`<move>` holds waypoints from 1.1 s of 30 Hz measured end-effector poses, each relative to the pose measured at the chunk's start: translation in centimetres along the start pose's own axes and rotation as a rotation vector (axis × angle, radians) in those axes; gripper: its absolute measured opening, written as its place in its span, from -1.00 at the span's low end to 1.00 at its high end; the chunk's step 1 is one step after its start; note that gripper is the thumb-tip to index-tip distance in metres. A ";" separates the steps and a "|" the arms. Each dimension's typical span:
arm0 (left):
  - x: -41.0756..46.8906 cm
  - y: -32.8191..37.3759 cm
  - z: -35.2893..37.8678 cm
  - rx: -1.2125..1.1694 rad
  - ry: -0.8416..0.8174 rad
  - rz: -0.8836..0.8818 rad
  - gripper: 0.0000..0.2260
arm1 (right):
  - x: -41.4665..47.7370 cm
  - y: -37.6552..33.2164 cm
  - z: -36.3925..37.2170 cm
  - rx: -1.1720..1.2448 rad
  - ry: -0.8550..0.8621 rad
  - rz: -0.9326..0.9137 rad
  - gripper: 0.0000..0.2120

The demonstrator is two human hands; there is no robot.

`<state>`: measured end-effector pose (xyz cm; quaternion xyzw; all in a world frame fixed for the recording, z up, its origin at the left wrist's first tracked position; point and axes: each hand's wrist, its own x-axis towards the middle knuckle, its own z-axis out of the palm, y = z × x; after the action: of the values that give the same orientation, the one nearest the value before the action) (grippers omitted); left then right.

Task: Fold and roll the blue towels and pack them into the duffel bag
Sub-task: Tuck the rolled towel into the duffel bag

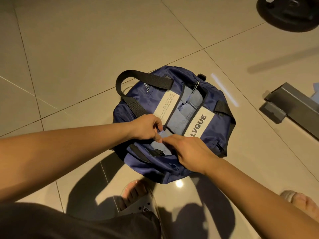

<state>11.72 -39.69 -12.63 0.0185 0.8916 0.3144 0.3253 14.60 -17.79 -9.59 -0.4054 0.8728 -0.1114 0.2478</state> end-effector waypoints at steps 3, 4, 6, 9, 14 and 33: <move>0.3 -0.4 -0.3 0.072 0.040 -0.016 -0.59 | -0.1 -0.3 0.0 -0.055 -0.023 -0.018 -0.31; 0.3 -0.4 -0.4 0.081 0.035 -0.024 -0.60 | -0.1 -0.3 0.1 -0.050 -0.021 -0.028 -0.33; 0.4 -0.6 -0.6 -0.008 -0.035 -0.039 -0.67 | -0.2 -0.3 0.1 -0.031 -0.029 -0.033 -0.40; 0.2 -0.7 -1.6 -0.349 -0.112 -0.105 -0.93 | -0.1 0.2 0.5 0.003 -0.075 -0.011 -0.41; 0.4 -0.8 -1.5 0.110 0.067 0.173 -0.72 | 0.7 1.2 1.3 0.259 -0.070 0.072 -0.55; -0.3 -0.5 -1.8 0.562 0.168 0.305 -0.84 | 0.9 0.8 2.8 0.362 0.000 0.135 -0.61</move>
<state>10.96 -41.14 -11.67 0.2150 0.9541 0.1018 0.1820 15.09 -17.95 -12.61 -0.2946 0.8639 -0.2497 0.3233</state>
